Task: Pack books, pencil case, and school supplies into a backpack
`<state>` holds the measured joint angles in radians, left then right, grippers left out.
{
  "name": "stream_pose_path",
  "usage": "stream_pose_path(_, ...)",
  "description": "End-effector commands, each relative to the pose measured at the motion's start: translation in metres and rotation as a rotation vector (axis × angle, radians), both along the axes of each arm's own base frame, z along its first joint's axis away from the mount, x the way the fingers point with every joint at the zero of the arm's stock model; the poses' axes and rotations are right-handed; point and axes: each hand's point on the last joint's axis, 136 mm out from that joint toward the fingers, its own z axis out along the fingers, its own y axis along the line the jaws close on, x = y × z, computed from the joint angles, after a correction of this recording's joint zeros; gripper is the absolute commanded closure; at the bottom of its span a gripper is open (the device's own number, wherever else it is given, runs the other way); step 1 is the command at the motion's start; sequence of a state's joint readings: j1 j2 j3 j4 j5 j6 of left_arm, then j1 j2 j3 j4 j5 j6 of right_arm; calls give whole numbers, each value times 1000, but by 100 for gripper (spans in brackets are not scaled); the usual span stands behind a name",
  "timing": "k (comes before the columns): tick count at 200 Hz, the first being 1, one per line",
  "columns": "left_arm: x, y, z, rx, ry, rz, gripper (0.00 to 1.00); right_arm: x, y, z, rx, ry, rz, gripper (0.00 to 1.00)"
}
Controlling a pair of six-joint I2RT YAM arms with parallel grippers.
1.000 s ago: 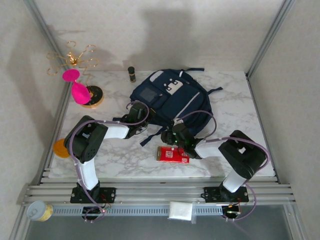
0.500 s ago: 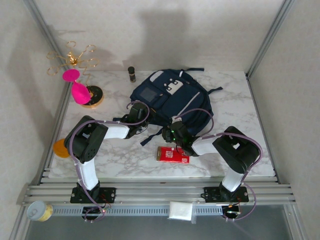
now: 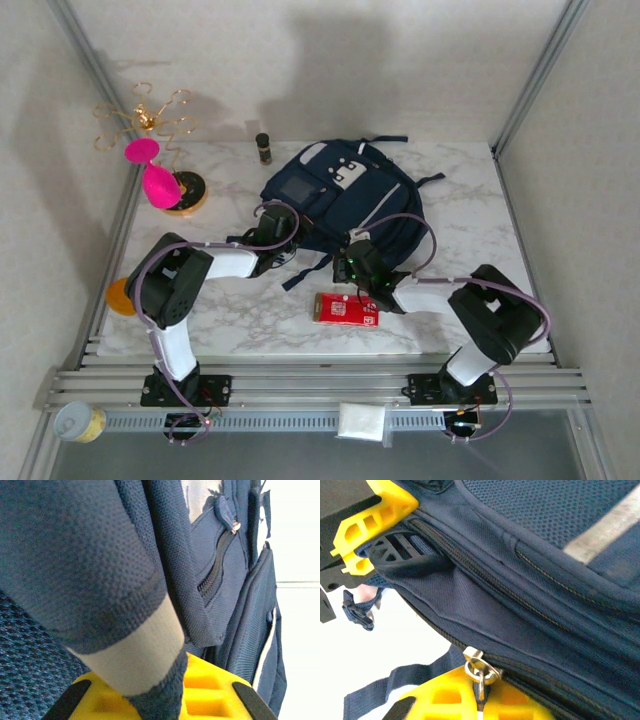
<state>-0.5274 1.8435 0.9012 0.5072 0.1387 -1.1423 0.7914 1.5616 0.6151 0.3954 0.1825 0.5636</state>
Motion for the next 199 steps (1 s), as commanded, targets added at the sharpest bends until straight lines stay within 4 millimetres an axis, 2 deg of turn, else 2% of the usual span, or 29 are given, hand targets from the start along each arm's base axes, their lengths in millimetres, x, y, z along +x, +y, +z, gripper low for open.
stream_pose_path(1, 18, 16, 44, 6, -114, 41, 100, -16, -25, -9, -56, 72, -44, 100)
stream_pose_path(37, 27, 32, 45, 41, -114, 63, 100, -39, -38, -15, -96, 167, -26, 100)
stream_pose_path(57, 36, 47, 45, 67, -110, 80, 100, -55, -55, -23, -140, 230, -45, 100)
stream_pose_path(80, 43, 59, 48, 111, -115, 85, 100, -62, -71, -20, -191, 240, -72, 100)
stream_pose_path(91, 43, 59, 48, 124, -109, 77, 100, -63, -71, -16, -199, 229, -58, 100)
stream_pose_path(107, 39, 53, 49, 100, -113, 44, 100, -65, -50, -2, -160, 199, 36, 100)
stream_pose_path(112, 37, 51, 51, 83, -117, 33, 94, -67, -43, 2, -149, 190, 60, 100)
stream_pose_path(128, 24, 40, 53, 32, -119, -19, 64, -66, -26, 14, -129, 191, 95, 100)
stream_pose_path(137, 11, 34, 55, 7, -115, -43, 54, -65, -18, 19, -106, 200, 109, 100)
stream_pose_path(163, -35, 24, 53, -75, -89, -55, 41, -64, -6, 26, -46, 212, 120, 100)
stream_pose_path(199, -90, -12, 46, -220, -17, -65, 27, -62, -5, 20, -62, 219, 124, 100)
